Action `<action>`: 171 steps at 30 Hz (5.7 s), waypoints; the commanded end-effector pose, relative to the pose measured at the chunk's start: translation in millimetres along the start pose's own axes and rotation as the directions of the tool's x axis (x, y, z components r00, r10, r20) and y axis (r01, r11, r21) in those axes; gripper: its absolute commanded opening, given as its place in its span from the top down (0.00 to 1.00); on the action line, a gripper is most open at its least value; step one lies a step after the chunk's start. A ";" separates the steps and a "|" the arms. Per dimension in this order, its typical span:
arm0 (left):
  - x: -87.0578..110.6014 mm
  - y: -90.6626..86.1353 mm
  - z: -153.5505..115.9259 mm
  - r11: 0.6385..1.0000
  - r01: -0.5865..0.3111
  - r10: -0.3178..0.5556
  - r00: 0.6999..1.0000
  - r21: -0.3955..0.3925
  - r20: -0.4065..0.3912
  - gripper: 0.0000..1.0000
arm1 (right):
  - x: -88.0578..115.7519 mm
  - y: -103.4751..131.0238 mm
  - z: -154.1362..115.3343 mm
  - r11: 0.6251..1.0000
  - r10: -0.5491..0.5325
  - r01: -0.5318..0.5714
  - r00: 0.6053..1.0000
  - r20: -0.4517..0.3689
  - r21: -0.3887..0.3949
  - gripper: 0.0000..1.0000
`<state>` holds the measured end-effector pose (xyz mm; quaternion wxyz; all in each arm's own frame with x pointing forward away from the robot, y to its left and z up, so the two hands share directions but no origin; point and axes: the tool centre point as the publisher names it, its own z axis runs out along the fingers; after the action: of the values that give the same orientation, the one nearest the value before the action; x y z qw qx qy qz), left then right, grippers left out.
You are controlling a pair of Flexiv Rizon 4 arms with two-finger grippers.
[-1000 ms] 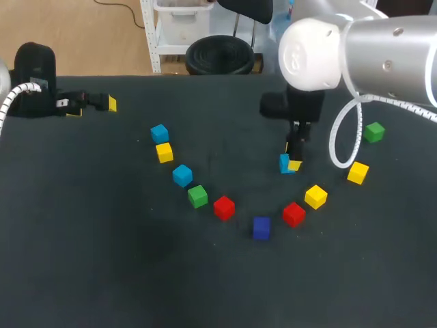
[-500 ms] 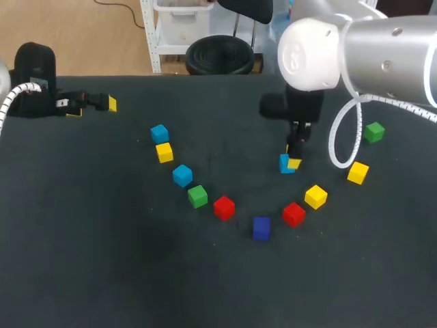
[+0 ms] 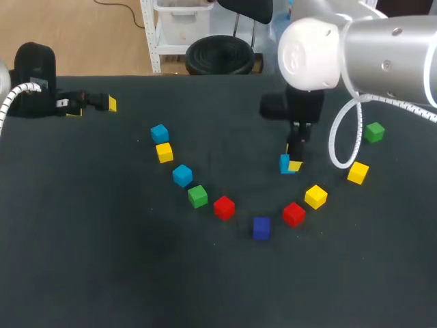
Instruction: Place the blue cubes, place green cubes on the blue cubes, place the yellow cubes on the green cubes, then place the red cubes on the yellow cubes, and place purple cube on the red cubes.
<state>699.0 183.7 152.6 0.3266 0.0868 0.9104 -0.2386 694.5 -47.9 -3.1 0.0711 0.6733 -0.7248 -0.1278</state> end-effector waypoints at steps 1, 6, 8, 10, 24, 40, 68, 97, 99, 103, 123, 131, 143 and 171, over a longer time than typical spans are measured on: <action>1.4 2.0 0.5 1.000 -0.002 0.002 1.000 0.009 0.007 0.00 | -0.2 0.1 0.3 1.000 0.000 0.000 1.000 0.001 0.001 0.00; 1.4 2.0 0.5 1.000 -0.002 0.002 1.000 0.009 0.007 0.00 | 0.2 0.3 -1.9 1.000 0.008 -0.008 1.000 0.007 0.003 0.00; 1.4 2.0 0.5 1.000 -0.002 0.002 1.000 0.009 0.007 0.00 | 0.8 -1.4 -8.3 1.000 0.022 -0.022 0.999 0.029 0.005 0.00; 1.4 2.0 0.5 1.000 -0.002 0.002 1.000 0.009 0.007 0.00 | 2.3 -4.0 -17.3 0.999 0.049 -0.050 0.996 0.068 0.008 0.00; 1.4 2.0 0.5 1.000 -0.002 0.002 1.000 0.009 0.007 0.00 | 15.3 -12.6 -99.6 0.978 0.143 -0.188 0.918 0.369 0.087 0.00; 1.4 2.0 0.5 1.000 -0.002 0.002 1.000 0.009 0.007 0.00 | 61.5 -15.7 -205.0 0.891 0.099 -0.380 0.696 0.711 0.247 0.00; 1.4 2.0 0.5 1.000 -0.002 0.002 1.000 0.009 0.007 0.00 | 113.6 -12.7 -225.2 0.845 0.125 -0.471 0.635 0.762 0.255 0.00; -39.4 -18.4 63.2 0.691 -0.707 0.602 0.448 0.150 -0.661 0.00 | 113.6 -12.7 -225.2 0.845 0.125 -0.471 0.635 0.762 0.255 0.00; -37.6 -17.6 70.7 0.655 -0.732 0.618 0.375 0.189 -0.691 0.00 | 113.6 -12.7 -225.2 0.845 0.125 -0.471 0.635 0.762 0.255 0.00; -37.8 -4.5 96.2 0.581 -0.774 0.663 0.268 0.254 -0.699 0.00 | 113.6 -12.7 -225.2 0.845 0.125 -0.471 0.635 0.762 0.255 0.00; -24.3 38.9 194.5 0.471 -0.714 0.767 0.042 0.518 -0.640 0.00 | 113.6 -12.7 -225.2 0.845 0.125 -0.471 0.635 0.762 0.255 0.00; -18.2 53.8 201.1 0.561 -0.645 0.735 0.100 0.519 -0.670 0.00 | 113.6 -12.7 -225.2 0.845 0.125 -0.471 0.635 0.762 0.255 0.00; 0.3 49.5 192.8 0.645 -0.568 0.703 0.178 0.512 -0.689 0.09 | 113.6 -12.7 -225.2 0.845 0.125 -0.471 0.635 0.762 0.255 0.00; 23.2 23.5 159.2 0.748 -0.620 0.614 0.511 0.237 -0.602 0.03 | 113.6 -12.7 -225.2 0.845 0.125 -0.471 0.635 0.762 0.255 0.00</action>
<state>790.8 124.0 19.1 -0.0411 0.4847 0.8693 -0.0874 759.7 -181.8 201.2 -0.3481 0.4331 -0.8061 -0.2038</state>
